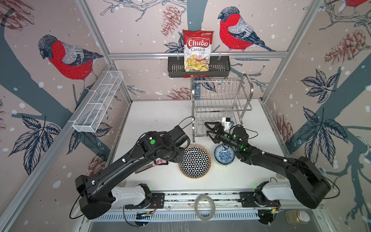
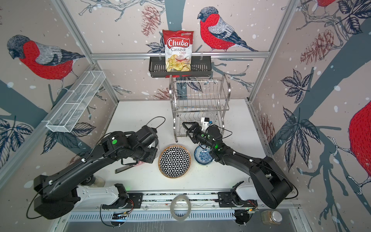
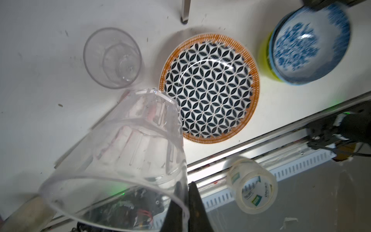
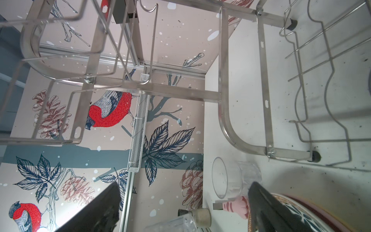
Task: Unload the mixed dishes from the dish rack
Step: 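Lower the glass with the left gripper beside the first glass while the right gripper withdraws, then release the clear glass on the table and raise the left gripper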
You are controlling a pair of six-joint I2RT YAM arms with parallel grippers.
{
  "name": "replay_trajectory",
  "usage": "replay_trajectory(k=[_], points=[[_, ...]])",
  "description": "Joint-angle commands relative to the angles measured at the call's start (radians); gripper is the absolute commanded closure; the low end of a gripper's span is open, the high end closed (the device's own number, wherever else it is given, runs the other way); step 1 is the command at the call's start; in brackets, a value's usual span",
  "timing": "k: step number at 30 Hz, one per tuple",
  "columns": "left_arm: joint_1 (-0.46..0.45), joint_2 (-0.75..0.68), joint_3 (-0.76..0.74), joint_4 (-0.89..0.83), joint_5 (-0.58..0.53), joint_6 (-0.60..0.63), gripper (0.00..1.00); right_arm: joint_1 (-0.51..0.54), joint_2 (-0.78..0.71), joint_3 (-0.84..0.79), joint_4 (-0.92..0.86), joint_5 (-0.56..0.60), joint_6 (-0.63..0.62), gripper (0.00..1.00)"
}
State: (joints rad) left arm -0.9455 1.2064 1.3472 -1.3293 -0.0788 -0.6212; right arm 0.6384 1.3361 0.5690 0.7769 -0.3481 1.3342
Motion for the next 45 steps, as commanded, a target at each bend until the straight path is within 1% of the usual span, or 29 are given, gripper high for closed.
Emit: replay_trajectory(k=[1, 4, 9, 15, 19, 26, 37, 43, 45], points=[[0.002, 0.004, -0.045, -0.044, 0.006, 0.002, 1.00, 0.001, -0.022, -0.003, -0.012, -0.007, -0.022, 0.01], [0.001, 0.012, -0.086, -0.047, 0.031, 0.007, 1.00, 0.000, -0.045, -0.008, -0.028, 0.003, -0.036, 0.01], [0.002, -0.013, -0.165, -0.037, 0.020, -0.001, 1.00, 0.001, -0.066, -0.006, -0.053, 0.014, -0.058, 0.01], [0.002, 0.012, -0.283, 0.049, 0.073, 0.013, 1.00, 0.003, -0.062, -0.006, -0.057, 0.008, -0.060, 0.01], [0.002, 0.031, -0.299, 0.107, 0.096, 0.036, 1.00, 0.002, -0.058, -0.008, -0.059, 0.010, -0.064, 0.01], [0.002, 0.124, -0.327, 0.165, 0.129, 0.084, 1.00, -0.004, -0.051, -0.009, -0.061, 0.003, -0.065, 0.01], [0.002, 0.182, -0.370, 0.215, 0.140, 0.116, 1.00, -0.016, -0.053, -0.022, -0.063, 0.003, -0.064, 0.01], [0.002, 0.205, -0.360, 0.230, 0.133, 0.127, 1.00, -0.017, -0.054, -0.021, -0.065, 0.001, -0.064, 0.01], [0.002, 0.209, -0.356, 0.230, 0.128, 0.130, 0.86, -0.017, -0.055, -0.024, -0.067, 0.003, -0.065, 0.01]])
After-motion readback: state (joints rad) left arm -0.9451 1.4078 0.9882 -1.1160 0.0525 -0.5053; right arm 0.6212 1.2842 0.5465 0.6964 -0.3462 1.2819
